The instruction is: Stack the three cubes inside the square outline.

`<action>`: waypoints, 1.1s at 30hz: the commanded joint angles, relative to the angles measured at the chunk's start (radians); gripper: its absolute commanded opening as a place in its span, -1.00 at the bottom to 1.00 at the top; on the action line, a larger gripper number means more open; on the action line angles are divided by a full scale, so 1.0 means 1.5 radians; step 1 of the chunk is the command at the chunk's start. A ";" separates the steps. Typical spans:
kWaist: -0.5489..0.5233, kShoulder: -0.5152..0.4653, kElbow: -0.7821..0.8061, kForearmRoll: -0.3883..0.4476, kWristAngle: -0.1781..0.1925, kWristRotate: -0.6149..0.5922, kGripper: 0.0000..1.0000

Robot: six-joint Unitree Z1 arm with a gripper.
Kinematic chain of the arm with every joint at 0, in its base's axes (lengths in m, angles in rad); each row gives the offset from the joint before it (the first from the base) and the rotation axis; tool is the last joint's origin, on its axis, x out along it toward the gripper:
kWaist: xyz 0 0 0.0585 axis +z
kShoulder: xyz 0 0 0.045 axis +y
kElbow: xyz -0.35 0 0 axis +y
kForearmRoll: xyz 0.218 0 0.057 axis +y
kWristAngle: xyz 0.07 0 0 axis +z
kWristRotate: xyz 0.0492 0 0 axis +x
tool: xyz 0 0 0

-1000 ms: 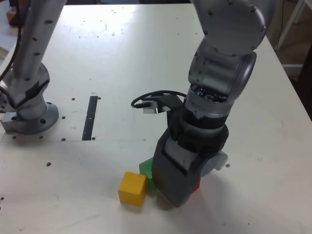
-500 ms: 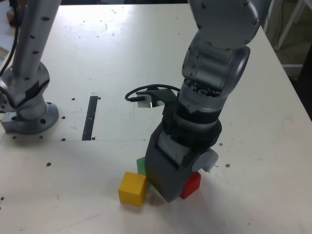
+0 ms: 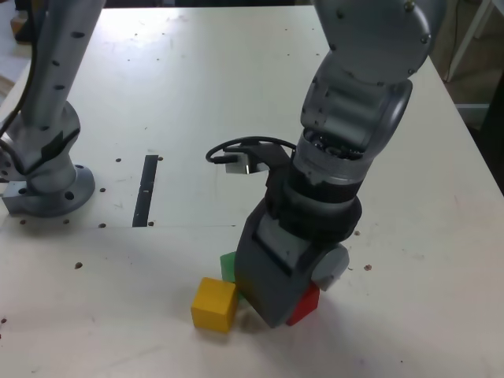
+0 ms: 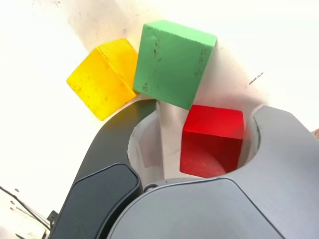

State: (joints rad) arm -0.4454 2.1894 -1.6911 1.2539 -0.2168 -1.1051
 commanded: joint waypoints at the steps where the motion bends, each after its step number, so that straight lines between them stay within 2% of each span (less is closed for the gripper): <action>1: -0.001 0.007 -0.004 -0.003 -0.002 0.008 0.20; 5: -0.001 0.011 -0.007 -0.011 -0.003 0.018 0.17; 12: -0.003 0.010 -0.010 -0.021 0.011 0.015 -0.17; 21: -0.012 0.008 -0.019 -0.015 0.037 0.017 -0.26; 26: -0.020 0.003 -0.034 -0.001 0.061 0.052 -0.27; 33: -0.023 -0.029 -0.058 0.014 0.111 0.105 -0.34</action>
State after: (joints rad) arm -0.4783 2.1691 -1.7721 1.2689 -0.0617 -0.9584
